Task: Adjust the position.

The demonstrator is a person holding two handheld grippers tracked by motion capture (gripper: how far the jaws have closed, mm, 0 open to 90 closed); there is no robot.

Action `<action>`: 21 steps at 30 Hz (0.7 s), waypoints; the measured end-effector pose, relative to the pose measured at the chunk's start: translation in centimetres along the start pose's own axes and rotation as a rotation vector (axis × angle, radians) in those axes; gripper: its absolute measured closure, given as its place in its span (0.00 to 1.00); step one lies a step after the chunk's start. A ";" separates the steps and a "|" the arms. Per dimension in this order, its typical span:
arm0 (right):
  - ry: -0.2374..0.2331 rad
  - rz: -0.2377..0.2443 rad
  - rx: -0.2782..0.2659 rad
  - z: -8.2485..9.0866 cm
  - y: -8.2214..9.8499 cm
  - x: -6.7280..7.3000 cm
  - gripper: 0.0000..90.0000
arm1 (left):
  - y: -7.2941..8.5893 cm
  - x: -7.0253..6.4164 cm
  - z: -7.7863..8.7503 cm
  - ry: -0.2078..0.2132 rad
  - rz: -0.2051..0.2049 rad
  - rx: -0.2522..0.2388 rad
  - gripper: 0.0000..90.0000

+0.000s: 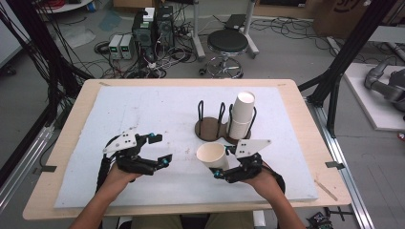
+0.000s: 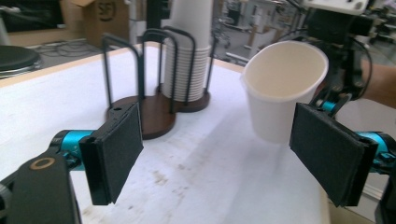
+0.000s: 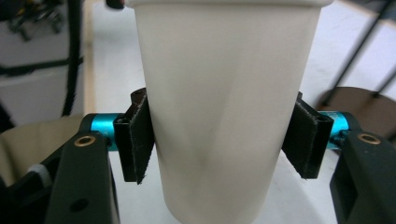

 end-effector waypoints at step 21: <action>0.209 -0.117 -0.200 4.4 2.1 -2.5 0.38 | 2.6 2.2 1.4 -0.108 0.053 -0.081 0.19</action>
Point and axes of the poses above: each handheld gripper's, and its own axes: z roughly backward along the jaws, y roughly out of its underside, x roughly to its left, the point moved 8 cm from there along -z, roughly forward along the jaws, and after that the axes turned 13 degrees about x, right-handed, at the moved point
